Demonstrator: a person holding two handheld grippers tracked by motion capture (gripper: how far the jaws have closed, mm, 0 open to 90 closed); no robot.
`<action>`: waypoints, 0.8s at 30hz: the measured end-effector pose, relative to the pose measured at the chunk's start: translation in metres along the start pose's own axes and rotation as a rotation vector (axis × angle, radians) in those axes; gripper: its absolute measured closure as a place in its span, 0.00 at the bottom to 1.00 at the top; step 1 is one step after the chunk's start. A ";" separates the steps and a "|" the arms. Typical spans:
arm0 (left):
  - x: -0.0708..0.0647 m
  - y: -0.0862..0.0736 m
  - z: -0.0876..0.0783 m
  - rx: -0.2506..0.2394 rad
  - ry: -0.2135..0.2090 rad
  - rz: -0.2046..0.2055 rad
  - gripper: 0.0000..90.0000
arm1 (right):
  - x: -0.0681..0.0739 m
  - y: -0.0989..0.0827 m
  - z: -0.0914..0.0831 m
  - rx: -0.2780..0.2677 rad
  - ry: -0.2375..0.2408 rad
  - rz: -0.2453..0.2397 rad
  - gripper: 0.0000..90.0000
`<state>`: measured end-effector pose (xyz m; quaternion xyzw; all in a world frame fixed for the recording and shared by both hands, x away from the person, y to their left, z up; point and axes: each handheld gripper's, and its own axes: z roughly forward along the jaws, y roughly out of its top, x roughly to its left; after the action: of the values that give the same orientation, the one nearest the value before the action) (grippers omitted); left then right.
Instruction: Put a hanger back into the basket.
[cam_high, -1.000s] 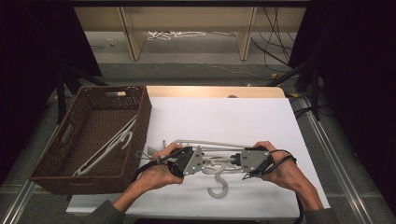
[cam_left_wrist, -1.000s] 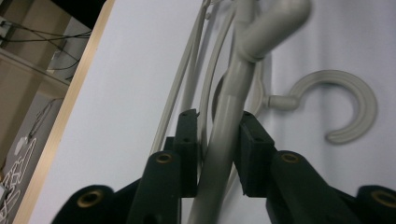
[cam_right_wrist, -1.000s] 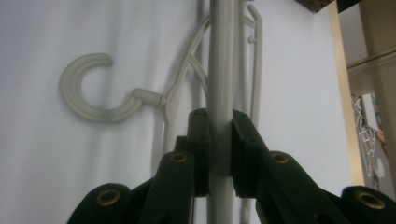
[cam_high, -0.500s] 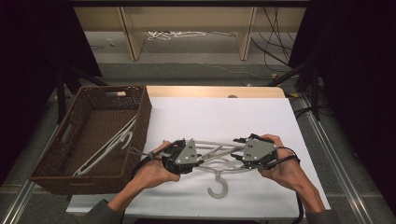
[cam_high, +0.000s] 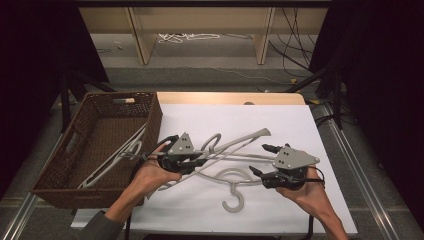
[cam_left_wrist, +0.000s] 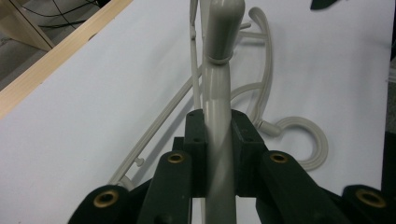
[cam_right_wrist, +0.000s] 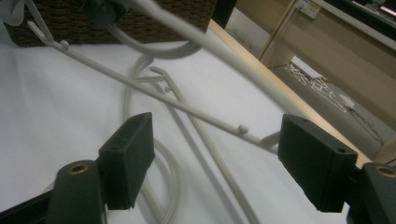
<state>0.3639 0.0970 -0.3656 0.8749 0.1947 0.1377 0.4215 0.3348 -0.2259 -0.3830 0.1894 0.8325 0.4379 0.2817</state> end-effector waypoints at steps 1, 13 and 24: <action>0.000 0.000 0.000 0.000 0.000 0.000 0.88 | 0.000 0.000 0.000 0.000 0.000 0.000 0.30; 0.006 0.041 -0.052 -0.063 0.022 -0.016 0.88 | 0.011 -0.019 -0.006 0.007 0.015 0.030 0.29; 0.035 0.043 -0.116 -0.055 0.165 0.025 0.88 | 0.016 -0.026 -0.005 0.023 0.016 0.042 0.29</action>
<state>0.3575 0.1679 -0.2589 0.8511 0.2139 0.2198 0.4261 0.3180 -0.2342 -0.4075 0.2065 0.8354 0.4358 0.2636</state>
